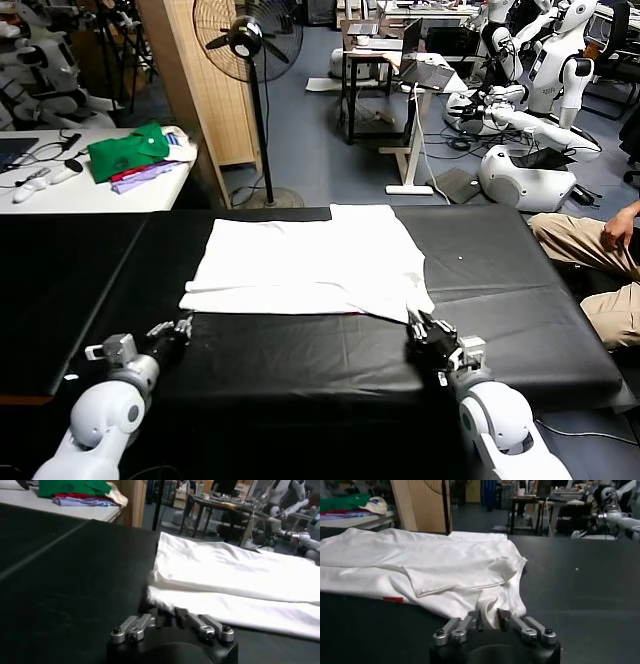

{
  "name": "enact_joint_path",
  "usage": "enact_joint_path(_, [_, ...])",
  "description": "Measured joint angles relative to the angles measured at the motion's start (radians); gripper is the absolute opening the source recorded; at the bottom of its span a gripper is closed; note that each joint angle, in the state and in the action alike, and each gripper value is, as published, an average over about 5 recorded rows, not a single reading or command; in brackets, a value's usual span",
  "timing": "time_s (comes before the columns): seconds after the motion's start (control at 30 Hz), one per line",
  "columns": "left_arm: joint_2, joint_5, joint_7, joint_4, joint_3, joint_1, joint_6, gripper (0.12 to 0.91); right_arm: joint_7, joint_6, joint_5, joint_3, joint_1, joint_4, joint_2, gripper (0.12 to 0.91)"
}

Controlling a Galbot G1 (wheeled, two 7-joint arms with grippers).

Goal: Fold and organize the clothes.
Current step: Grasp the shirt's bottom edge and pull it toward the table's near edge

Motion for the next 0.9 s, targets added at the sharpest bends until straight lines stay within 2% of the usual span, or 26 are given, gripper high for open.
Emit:
enact_joint_path(0.37, [0.017, 0.019, -0.014, -0.05, -0.005, 0.038, -0.01, 0.126, 0.009, -0.031, 0.021, 0.012, -0.018, 0.041, -0.023, 0.121])
enact_joint_path(0.47, [0.021, 0.012, -0.012, -0.054, -0.008, 0.037, -0.012, 0.15, 0.009, -0.032, 0.021, 0.011, -0.018, 0.043, -0.023, 0.121])
enact_joint_path(0.57, [0.023, -0.001, -0.011, -0.047, -0.007, 0.026, -0.012, 0.267, 0.008, -0.032, 0.021, 0.012, -0.019, 0.047, -0.023, 0.121])
enact_joint_path(0.8, [0.021, -0.028, -0.012, -0.01, 0.002, -0.012, -0.012, 0.662, 0.007, -0.033, 0.021, 0.015, -0.023, 0.054, -0.023, 0.121])
enact_joint_path(0.9, [0.017, -0.031, -0.011, 0.008, 0.01, -0.027, -0.011, 0.768, 0.007, -0.033, 0.021, 0.015, -0.023, 0.057, -0.023, 0.121])
